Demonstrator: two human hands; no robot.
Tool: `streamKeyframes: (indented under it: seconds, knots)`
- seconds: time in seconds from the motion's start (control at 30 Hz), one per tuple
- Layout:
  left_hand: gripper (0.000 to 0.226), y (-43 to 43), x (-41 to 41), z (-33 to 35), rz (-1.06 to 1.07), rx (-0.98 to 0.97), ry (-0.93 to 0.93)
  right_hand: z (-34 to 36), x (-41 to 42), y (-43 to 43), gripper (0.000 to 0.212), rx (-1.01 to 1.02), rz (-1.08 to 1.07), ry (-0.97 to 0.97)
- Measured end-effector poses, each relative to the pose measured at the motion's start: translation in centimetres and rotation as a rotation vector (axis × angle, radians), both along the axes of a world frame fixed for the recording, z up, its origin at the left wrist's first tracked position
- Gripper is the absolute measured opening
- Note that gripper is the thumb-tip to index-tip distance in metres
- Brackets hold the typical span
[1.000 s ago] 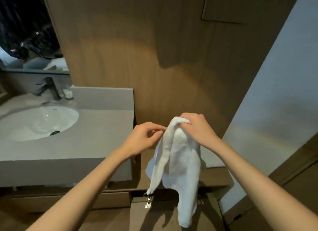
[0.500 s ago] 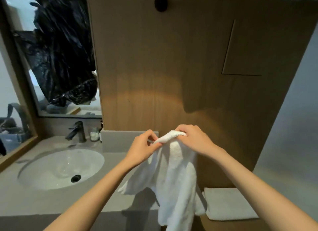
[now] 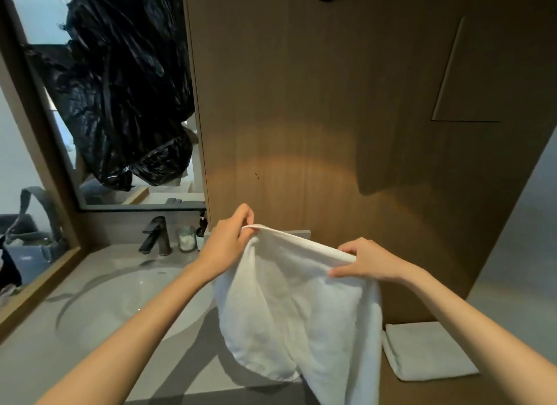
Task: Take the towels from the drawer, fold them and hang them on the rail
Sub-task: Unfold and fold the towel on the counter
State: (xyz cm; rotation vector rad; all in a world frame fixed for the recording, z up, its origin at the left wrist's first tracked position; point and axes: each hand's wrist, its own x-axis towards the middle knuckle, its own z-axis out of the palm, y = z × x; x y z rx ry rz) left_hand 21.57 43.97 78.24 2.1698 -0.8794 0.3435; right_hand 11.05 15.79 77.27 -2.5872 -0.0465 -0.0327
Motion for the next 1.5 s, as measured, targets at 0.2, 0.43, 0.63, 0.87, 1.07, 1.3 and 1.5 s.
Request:
streamKeyframes:
  seconds: [0.2,0.43,0.63,0.87,1.07,1.3,1.5]
  knots:
    - [0.008,2.8,2.9,-0.8,0.226,0.081,-0.072,-2.7,1.3,-2.2,0.019,-0.087,-0.166,-0.017]
    - [0.028,4.8,8.0,-1.1,0.43,0.22,-0.146,-1.0,6.4,-2.3,0.01,-0.237,-0.279,-0.187]
    - [0.026,6.4,11.8,3.3,0.535,-0.007,-0.252,3.5,10.1,-4.4,0.007,-0.239,-0.397,-0.53]
    - [0.026,7.4,12.0,2.4,0.468,-0.207,-0.323,3.1,11.6,-3.7,0.01,-0.114,-0.369,-0.706]
    - [0.021,9.2,10.3,-7.2,0.224,0.094,-0.125,-5.1,11.1,-3.3,0.004,0.023,-0.209,-0.345]
    - [0.019,5.8,3.8,-19.3,-0.047,0.35,0.354,-16.0,8.5,0.8,0.019,0.1,-0.039,0.067]
    - [0.038,2.5,0.2,-25.6,-0.084,0.457,0.649,-21.2,7.2,4.3,0.02,0.163,-0.1,0.184]
